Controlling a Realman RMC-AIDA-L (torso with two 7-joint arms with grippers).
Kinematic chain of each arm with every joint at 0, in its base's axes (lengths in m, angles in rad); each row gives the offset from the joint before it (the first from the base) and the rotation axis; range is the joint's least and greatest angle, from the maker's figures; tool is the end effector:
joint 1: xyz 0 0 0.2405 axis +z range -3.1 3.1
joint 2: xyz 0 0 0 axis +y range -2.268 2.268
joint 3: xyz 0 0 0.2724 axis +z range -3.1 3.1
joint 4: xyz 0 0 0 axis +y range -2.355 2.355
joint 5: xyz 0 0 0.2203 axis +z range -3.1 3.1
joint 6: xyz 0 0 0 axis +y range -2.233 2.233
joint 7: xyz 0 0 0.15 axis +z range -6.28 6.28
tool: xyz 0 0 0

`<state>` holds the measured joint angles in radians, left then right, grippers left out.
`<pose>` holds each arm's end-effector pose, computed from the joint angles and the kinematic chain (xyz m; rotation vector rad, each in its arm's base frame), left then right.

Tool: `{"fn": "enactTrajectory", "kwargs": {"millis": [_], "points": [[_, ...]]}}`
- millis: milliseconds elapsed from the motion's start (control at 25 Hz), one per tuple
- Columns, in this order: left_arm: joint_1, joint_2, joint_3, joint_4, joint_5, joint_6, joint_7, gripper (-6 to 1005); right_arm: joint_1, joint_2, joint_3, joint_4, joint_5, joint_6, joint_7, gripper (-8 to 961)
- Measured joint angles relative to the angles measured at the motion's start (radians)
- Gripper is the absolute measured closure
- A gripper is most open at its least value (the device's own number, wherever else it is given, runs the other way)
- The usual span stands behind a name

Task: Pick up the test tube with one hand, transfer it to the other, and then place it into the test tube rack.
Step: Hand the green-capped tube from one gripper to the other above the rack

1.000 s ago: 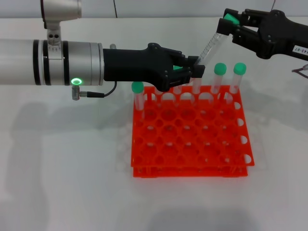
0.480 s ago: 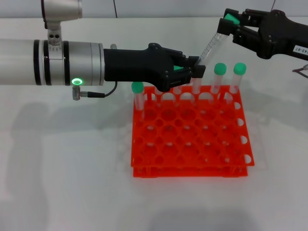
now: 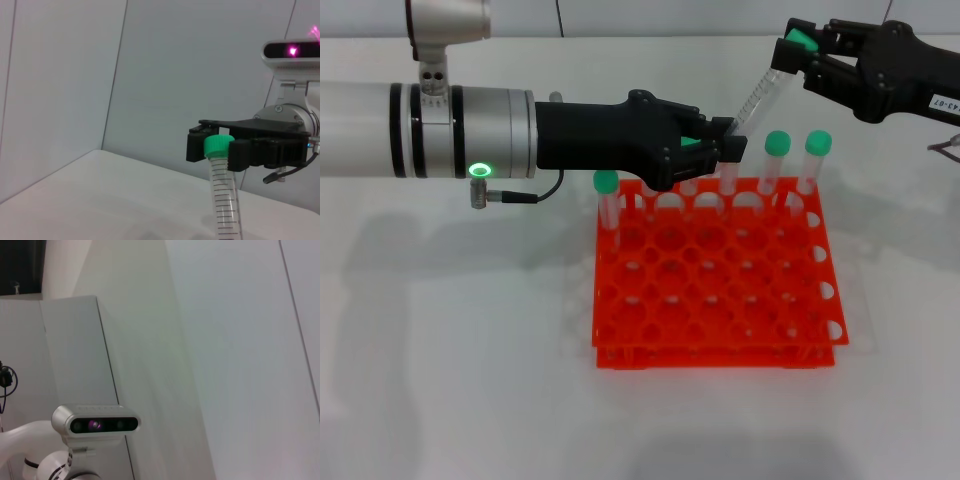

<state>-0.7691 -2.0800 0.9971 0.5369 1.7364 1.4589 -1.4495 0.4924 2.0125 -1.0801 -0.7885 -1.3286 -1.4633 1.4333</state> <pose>-0.1684 0.3911 -0.0581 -2.9191 -0.4597 -0.8470 0.2030 0.3794 0.0304 -2.5412 0.4048 1.1454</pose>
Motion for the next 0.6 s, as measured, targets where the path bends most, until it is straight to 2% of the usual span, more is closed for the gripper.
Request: {"fn": "enactTrajectory", "kwargs": {"millis": [600], "points": [[0.003, -0.001, 0.000, -0.002, 0.000, 0.000, -0.001, 690, 0.001, 0.000, -0.006, -0.006, -0.008, 0.002, -0.001, 664]]}}
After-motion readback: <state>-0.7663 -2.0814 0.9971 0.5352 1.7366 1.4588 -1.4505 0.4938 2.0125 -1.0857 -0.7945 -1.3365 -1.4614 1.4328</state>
